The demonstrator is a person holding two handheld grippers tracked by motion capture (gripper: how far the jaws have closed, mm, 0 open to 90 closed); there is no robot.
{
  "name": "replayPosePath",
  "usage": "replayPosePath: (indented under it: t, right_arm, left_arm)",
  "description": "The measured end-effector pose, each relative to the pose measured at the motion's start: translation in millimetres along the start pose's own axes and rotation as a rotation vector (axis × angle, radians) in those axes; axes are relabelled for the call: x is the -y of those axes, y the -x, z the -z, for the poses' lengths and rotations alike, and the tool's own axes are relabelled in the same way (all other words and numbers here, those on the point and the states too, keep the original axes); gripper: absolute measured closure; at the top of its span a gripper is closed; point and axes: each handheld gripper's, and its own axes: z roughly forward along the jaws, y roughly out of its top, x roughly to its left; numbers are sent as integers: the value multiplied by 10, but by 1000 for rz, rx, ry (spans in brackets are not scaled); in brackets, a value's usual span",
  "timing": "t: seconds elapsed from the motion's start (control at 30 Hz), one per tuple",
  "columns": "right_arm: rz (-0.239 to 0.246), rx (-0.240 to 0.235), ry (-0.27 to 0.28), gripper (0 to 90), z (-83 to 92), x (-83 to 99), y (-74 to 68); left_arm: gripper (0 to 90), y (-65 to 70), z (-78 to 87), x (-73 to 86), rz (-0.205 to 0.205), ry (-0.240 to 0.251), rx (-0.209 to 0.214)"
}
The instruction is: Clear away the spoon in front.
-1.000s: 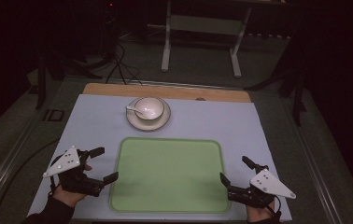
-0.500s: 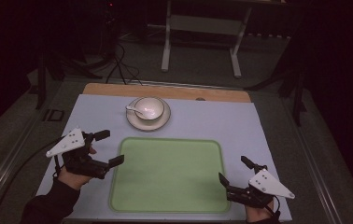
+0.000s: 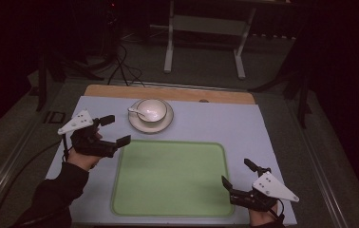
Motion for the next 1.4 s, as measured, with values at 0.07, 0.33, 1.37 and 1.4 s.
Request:
replayPosePath:
  t: [0.07,0.33,1.37,1.4]
  right_arm:
    - [-1,1,1,107,-1,0,1]
    - [-4,-7,-3,107,-13,6,8]
    - [-12,-36,-17,107,-51,37,14]
    - [-13,-37,-18,107,-52,38,15]
  left_arm:
    - [3,-51,-42,10,16,-2,-10]
    - [45,-217,-241,50,63,1,-53]
    - [301,-865,-930,625,444,144,-368]
    - [301,-885,-945,641,458,145,-368]
